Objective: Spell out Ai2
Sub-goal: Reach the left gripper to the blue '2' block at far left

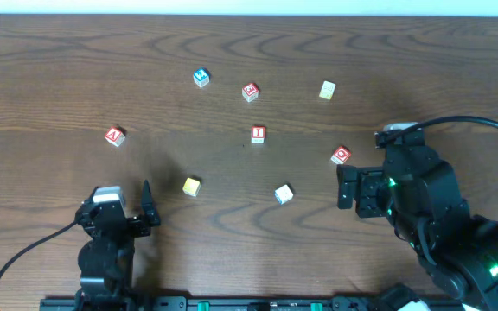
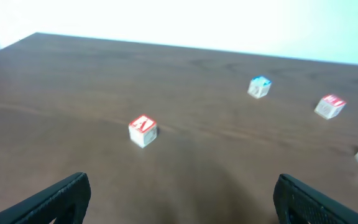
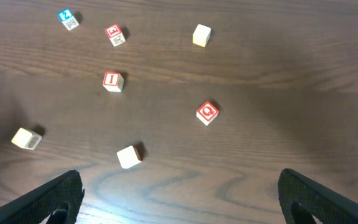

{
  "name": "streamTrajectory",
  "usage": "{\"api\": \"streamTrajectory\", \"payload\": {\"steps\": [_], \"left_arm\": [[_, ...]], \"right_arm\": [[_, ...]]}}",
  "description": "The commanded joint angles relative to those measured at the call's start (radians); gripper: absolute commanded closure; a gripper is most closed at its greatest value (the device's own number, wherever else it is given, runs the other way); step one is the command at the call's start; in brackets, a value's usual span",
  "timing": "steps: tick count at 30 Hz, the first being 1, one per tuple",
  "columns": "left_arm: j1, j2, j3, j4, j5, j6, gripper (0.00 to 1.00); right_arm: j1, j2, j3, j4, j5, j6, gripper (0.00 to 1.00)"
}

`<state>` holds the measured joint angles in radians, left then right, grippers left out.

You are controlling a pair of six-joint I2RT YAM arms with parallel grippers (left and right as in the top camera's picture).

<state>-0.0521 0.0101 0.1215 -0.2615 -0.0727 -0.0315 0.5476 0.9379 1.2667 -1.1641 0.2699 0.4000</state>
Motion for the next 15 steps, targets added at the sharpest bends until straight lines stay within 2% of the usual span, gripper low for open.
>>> {"api": "streamTrajectory", "payload": {"steps": [1,3,5,9,12,15], "left_arm": [[0.006,-0.006,-0.007,0.029,0.090,-0.012,0.05],[0.006,-0.002,-0.007,0.095,0.177,0.010,0.05],[0.006,0.037,-0.006,0.225,0.250,-0.003,0.05],[0.006,0.209,0.061,0.333,0.245,-0.010,0.05],[0.006,0.427,0.190,0.346,0.246,0.027,0.05],[0.006,0.748,0.410,0.339,0.248,0.052,0.05]], "right_arm": [[-0.004,-0.002,-0.006,-0.003,0.014,-0.013,0.01],[-0.004,-0.002,-0.006,-0.003,0.014,-0.013,0.01],[-0.004,-0.002,-0.006,-0.003,0.014,-0.013,0.01],[-0.004,-0.002,-0.006,-0.003,0.014,-0.013,0.01],[-0.004,-0.002,-0.006,-0.003,0.014,-0.013,0.01],[-0.004,-0.002,-0.006,-0.003,0.014,-0.013,0.01]]}}
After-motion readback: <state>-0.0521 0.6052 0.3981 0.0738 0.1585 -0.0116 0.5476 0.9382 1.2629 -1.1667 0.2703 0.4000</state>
